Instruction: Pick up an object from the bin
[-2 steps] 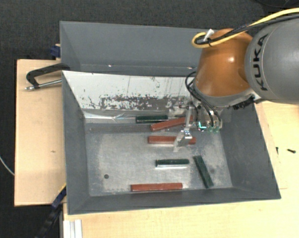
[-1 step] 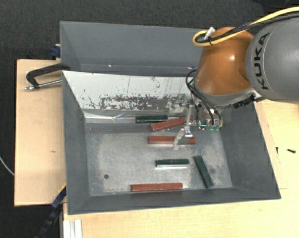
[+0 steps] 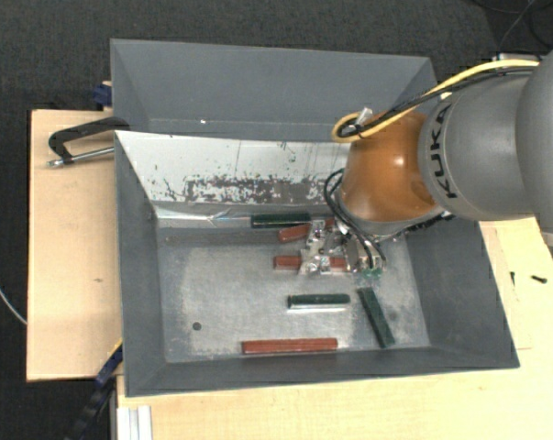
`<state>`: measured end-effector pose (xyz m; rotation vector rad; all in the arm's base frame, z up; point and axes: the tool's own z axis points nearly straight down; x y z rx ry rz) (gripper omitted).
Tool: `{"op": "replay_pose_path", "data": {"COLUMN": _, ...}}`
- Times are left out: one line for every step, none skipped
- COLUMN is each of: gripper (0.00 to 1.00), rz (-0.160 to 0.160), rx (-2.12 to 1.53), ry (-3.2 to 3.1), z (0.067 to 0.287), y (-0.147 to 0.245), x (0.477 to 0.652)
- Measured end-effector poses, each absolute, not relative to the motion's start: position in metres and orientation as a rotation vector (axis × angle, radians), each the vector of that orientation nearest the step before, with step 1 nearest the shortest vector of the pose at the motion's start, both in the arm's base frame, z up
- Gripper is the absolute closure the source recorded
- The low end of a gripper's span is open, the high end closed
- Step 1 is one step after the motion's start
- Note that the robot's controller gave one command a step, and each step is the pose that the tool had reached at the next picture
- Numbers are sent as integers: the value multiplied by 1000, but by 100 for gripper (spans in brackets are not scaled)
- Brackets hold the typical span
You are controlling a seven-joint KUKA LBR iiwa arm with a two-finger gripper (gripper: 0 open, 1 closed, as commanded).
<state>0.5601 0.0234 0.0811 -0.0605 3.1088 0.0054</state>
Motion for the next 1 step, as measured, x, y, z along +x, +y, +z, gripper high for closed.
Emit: {"op": "replay_pose_path", "data": {"gripper": 0, "rz": 5, "rx": -65, "ry": 3138, "z": 78, "y": 24, "x": 553}}
